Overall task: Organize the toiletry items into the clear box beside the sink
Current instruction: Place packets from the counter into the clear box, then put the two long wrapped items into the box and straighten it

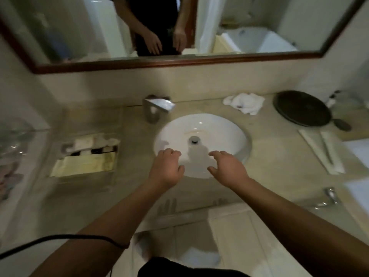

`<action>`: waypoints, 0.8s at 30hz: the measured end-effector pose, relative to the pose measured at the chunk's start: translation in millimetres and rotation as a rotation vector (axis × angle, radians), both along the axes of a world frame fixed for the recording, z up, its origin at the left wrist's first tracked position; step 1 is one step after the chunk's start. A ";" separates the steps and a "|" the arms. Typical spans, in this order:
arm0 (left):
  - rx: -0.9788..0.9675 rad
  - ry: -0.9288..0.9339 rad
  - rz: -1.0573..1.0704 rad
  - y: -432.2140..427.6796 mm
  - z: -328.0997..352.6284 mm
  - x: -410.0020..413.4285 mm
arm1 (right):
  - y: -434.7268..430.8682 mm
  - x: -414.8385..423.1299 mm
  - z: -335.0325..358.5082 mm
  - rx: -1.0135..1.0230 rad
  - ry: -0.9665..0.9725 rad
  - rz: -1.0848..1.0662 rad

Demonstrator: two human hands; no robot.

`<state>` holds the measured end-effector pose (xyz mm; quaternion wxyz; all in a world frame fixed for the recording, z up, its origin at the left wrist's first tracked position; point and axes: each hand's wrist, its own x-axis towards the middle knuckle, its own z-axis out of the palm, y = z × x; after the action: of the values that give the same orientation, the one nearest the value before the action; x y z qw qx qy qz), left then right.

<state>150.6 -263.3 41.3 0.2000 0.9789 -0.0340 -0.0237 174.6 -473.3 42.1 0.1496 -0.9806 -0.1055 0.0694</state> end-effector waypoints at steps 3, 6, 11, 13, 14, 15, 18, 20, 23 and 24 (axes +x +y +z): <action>-0.027 0.010 -0.082 -69.2 6.0 2.7 | -69.1 -14.9 3.2 0.015 0.019 -0.110; -0.023 0.005 -0.205 -128.0 8.7 9.4 | -125.3 -23.4 3.0 0.010 0.046 -0.212; -0.006 0.053 -0.383 -202.8 5.2 42.2 | -194.9 -18.4 -0.1 0.036 0.056 -0.341; -0.028 0.091 -0.419 -230.6 1.7 60.2 | -219.4 -9.6 -2.5 0.024 0.063 -0.386; -0.044 0.106 -0.436 -243.8 -0.3 70.1 | -231.5 -4.2 -3.3 0.020 0.065 -0.409; -0.059 0.116 -0.454 -256.7 -2.5 80.1 | -243.7 1.3 -4.8 0.021 0.068 -0.431; -0.102 0.138 -0.487 -293.4 -7.0 107.1 | -279.6 16.2 -7.1 0.016 0.100 -0.490; -0.100 0.165 -0.505 -316.8 -7.9 122.7 | -305.2 27.0 -7.7 0.026 0.113 -0.565; -0.083 0.191 -0.559 -347.6 -11.0 143.9 | -340.2 42.8 -10.7 0.060 0.105 -0.676; -0.088 0.204 -0.569 -356.8 -12.3 150.1 | -349.6 47.0 -11.9 0.073 0.102 -0.707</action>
<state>300.7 -620.1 29.0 0.2299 0.9131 -0.2876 -0.1752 221.6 -822.9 30.2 0.2043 -0.9458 0.2456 0.0583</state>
